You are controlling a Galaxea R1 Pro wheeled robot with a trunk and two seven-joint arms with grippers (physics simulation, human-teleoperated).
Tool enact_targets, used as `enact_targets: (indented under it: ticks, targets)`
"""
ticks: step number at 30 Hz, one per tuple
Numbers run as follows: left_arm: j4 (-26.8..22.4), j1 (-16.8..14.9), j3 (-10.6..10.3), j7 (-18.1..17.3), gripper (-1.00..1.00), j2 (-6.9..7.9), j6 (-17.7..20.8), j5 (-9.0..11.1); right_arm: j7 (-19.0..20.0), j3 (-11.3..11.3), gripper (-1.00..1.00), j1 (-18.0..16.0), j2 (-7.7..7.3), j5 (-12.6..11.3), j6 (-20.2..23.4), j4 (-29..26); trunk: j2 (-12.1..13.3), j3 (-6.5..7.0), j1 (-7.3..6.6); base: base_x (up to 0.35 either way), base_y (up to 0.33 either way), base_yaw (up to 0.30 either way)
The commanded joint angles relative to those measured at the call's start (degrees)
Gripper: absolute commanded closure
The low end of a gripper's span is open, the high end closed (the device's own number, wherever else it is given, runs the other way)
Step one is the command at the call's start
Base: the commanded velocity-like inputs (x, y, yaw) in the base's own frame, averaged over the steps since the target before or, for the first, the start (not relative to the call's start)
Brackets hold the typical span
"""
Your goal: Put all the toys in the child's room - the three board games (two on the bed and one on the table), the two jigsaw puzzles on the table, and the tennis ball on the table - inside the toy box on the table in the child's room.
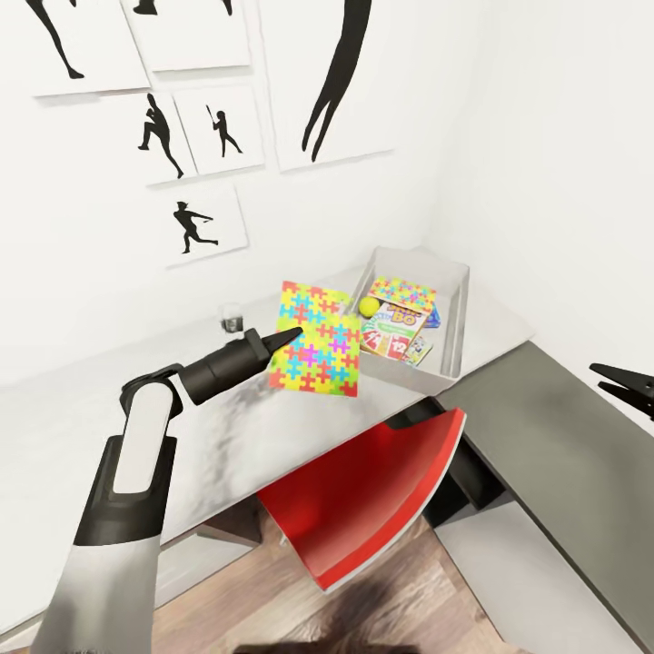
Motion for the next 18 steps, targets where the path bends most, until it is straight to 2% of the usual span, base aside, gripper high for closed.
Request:
enact_targets:
  ticks: [1,5,13,18]
  targets:
    - [0.0,-0.06,0.15,-0.44,1.0,-0.07,0.35,-0.42,0.52,-0.06,-1.0,-0.06,-0.01,0.48,0.24,0.02,-0.1,-0.09,0.03,0.011,-0.016,0.007]
    - [-0.01,-1.07,-0.6,1.5,1.0,-0.33,0.52,-0.37,0.55,-0.14,-1.0,-0.08,-0.06,0.48,0.26,0.02,-0.1,-0.09,0.03,0.064,-0.097,0.004]
    - [0.03,-1.59,-1.12,2.6,1.0,-0.45,0.54,-0.4,0.49,-0.14,-1.0,-0.08,-0.09,0.48,0.29,0.02,-0.1,-0.04,0.03,0.12,-0.183,0.002]
    - [0.0,-1.51,-2.34,3.0,1.0,-0.8,0.2,-0.52,0.45,-0.13,-1.0,-0.09,-0.1,0.48,0.37,0.01,-0.1,0.01,0.03,0.069,-0.101,0.0]
